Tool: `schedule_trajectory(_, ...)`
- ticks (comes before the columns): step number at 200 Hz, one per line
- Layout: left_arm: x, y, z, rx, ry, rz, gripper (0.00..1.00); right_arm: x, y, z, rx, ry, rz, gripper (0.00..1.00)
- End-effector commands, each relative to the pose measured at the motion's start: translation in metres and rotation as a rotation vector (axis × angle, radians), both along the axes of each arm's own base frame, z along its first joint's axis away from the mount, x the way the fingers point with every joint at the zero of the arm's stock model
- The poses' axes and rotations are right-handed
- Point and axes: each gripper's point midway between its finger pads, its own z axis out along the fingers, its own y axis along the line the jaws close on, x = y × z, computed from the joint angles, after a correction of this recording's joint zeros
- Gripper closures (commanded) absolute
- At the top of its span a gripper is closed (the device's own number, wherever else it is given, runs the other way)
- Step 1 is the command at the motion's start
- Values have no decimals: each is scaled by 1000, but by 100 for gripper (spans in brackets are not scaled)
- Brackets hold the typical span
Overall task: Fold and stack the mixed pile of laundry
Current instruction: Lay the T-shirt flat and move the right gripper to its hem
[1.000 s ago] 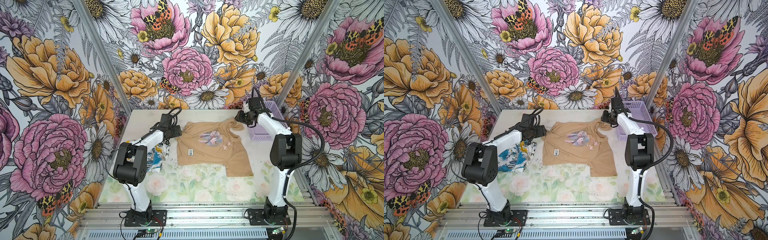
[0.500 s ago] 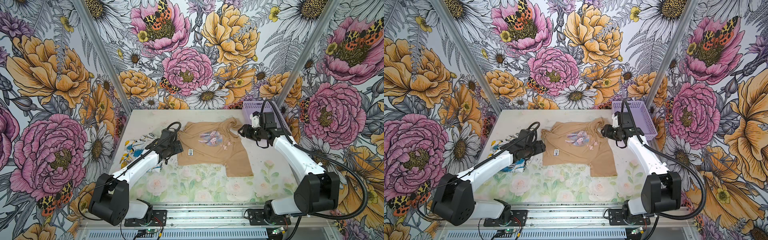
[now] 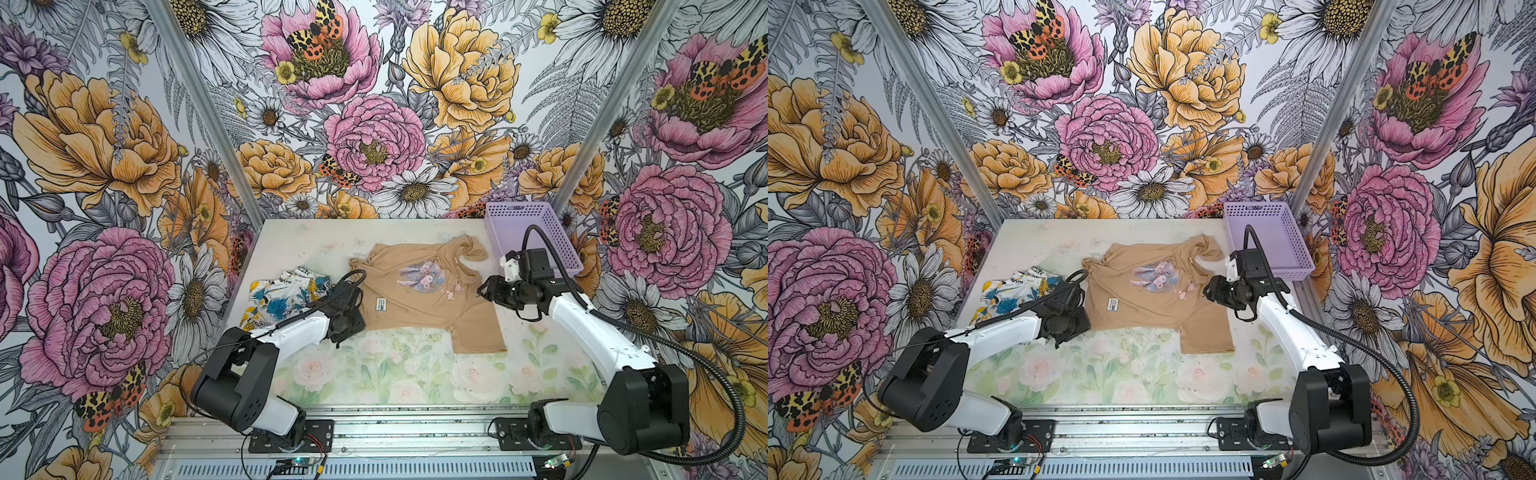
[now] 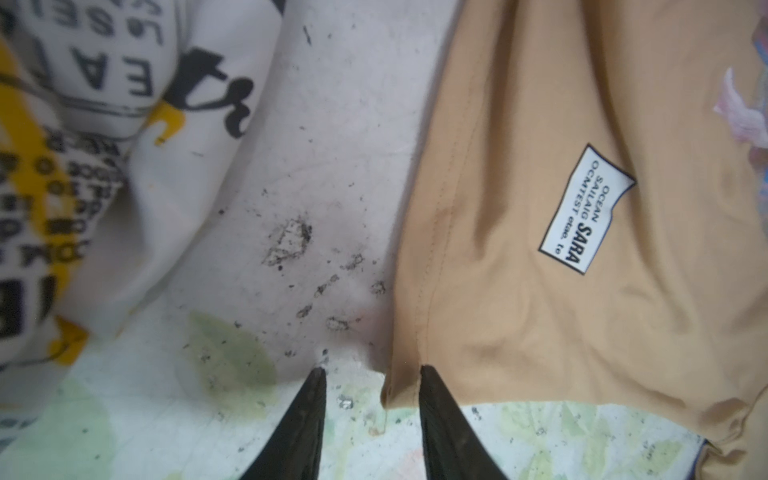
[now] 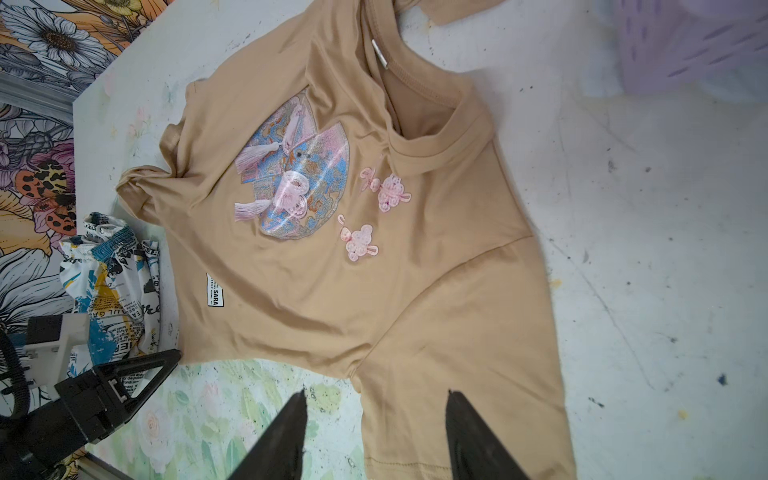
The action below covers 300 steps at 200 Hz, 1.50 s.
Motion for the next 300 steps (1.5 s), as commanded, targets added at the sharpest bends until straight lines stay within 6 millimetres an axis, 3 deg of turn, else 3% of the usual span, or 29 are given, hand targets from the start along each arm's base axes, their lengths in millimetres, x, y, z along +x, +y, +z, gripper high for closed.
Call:
schedule_trajectory(1,6,-14,2,-48,-14,-15,63,0,-2,6,3,-26,-8,45)
schedule_trajectory(52,3,-21,-6,-50,12,-36,66,-4,-6,0,-4,-10,-19,44)
schedule_trajectory(93,-3,-18,-13,-30,39,-30,88,-13,-11,-13,-14,30,-40,45)
schedule_trajectory(124,-1,-8,4,0,5,-12,100,-42,-25,-47,-43,181,-144,45)
schedule_trajectory(151,6,6,25,19,-43,14,100,-71,-38,-76,-75,273,-240,45)
schedule_trajectory(193,13,21,40,28,-73,24,100,-98,-46,-97,-87,339,-317,48)
schedule_trajectory(252,14,18,41,22,-74,21,100,-109,-38,-110,-82,379,-291,51)
schedule_trajectory(300,13,19,40,23,-70,21,100,-107,-34,-117,-110,387,-271,60)
